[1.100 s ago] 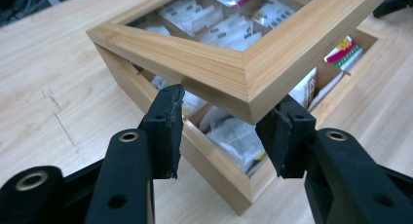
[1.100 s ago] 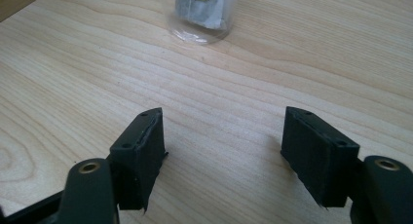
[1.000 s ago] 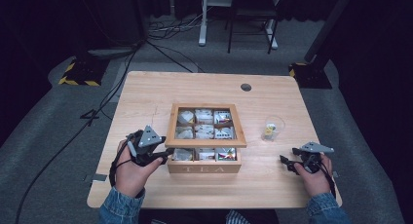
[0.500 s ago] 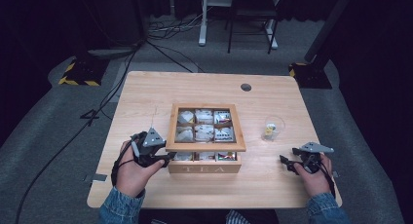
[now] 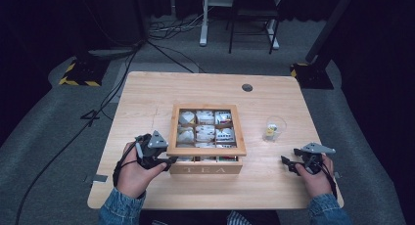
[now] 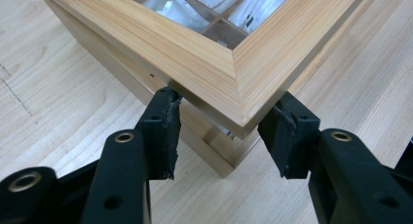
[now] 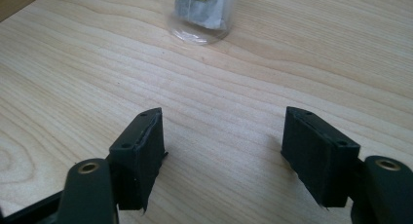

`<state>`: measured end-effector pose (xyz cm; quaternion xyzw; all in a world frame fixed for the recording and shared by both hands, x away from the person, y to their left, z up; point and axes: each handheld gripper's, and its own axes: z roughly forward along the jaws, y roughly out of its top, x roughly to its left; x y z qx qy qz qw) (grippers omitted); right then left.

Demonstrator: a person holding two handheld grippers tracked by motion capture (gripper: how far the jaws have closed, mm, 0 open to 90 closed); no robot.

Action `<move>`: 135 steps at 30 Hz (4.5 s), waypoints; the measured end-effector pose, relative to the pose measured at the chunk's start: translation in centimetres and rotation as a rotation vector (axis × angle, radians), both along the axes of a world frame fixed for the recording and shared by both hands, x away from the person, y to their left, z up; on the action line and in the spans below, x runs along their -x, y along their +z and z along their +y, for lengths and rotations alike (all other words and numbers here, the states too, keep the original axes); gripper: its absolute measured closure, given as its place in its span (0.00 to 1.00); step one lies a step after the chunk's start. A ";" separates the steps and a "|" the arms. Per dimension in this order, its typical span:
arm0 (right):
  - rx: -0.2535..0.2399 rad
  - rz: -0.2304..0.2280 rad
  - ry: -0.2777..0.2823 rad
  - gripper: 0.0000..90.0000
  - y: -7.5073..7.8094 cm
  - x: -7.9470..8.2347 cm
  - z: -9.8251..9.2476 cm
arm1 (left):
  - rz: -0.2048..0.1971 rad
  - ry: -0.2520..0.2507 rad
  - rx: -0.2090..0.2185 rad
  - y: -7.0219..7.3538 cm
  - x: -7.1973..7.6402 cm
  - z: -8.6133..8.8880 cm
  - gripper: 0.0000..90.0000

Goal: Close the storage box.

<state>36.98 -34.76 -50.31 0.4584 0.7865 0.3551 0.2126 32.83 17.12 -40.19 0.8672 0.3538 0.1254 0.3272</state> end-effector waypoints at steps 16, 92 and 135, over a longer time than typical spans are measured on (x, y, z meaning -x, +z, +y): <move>-0.001 0.000 0.000 0.36 0.0 0.0 0.0 | 0.040 -0.012 -0.025 -0.5 -0.2 -0.3 0.56; -0.007 0.006 0.008 0.34 0.0 -0.1 0.0 | -0.104 0.091 0.108 0.5 -1.9 7.3 0.35; -0.006 0.010 0.026 0.32 0.0 -0.3 -0.1 | 0.067 0.243 -0.018 -9.1 -6.2 11.2 0.26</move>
